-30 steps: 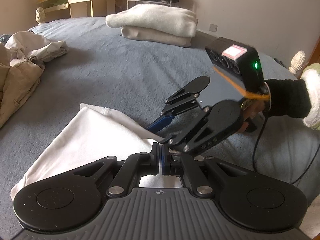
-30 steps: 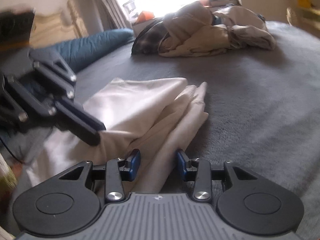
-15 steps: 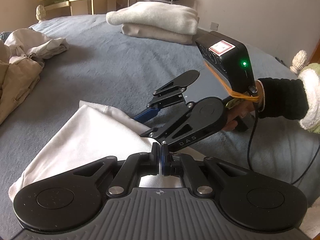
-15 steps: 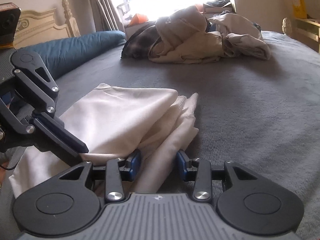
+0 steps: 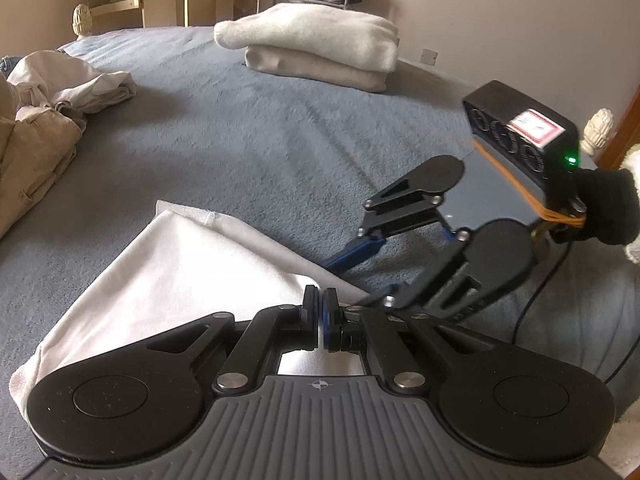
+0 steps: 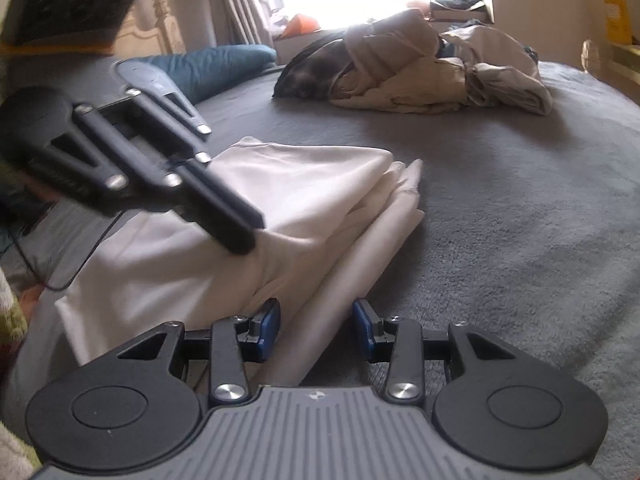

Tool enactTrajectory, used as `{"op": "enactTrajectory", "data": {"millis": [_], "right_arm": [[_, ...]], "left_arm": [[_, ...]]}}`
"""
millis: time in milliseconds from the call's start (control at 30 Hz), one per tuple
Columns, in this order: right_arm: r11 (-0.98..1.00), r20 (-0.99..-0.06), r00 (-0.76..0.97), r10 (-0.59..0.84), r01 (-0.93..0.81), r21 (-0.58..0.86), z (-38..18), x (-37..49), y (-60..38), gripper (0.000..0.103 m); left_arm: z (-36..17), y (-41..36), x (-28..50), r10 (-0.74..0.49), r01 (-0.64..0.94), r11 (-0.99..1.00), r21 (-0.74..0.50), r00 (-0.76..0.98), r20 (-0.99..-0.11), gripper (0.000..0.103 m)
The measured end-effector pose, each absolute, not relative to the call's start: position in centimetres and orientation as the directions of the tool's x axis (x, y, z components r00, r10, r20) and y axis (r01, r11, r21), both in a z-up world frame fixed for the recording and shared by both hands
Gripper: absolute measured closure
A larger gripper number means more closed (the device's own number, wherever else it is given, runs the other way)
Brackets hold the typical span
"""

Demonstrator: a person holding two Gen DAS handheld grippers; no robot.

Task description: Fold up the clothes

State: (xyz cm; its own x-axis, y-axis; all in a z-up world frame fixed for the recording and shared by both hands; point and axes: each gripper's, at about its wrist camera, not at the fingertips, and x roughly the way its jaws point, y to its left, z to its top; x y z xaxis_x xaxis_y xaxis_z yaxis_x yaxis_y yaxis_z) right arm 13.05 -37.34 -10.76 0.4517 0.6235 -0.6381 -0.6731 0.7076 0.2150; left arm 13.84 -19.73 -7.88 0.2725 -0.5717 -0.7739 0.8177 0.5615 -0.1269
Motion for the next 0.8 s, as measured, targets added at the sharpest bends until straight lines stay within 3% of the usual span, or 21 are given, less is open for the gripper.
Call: {"op": "enactTrajectory", "data": {"millis": [233, 800], "right_arm": [[0.7, -0.609, 0.43, 0.667, -0.641, 0.314, -10.8, 13.5, -38.6, 0.061], [0.675, -0.71, 0.392, 0.585, -0.72, 0.158, -9.3, 9.9, -38.2, 0.061]], "left_arm": [[-7.8, -19.7, 13.8, -0.574, 0.815, 0.563, -0.134, 0.269, -0.774, 0.103], [-10.6, -20.5, 14.9, -0.565, 0.804, 0.574, -0.154, 0.253, -0.785, 0.1]]}}
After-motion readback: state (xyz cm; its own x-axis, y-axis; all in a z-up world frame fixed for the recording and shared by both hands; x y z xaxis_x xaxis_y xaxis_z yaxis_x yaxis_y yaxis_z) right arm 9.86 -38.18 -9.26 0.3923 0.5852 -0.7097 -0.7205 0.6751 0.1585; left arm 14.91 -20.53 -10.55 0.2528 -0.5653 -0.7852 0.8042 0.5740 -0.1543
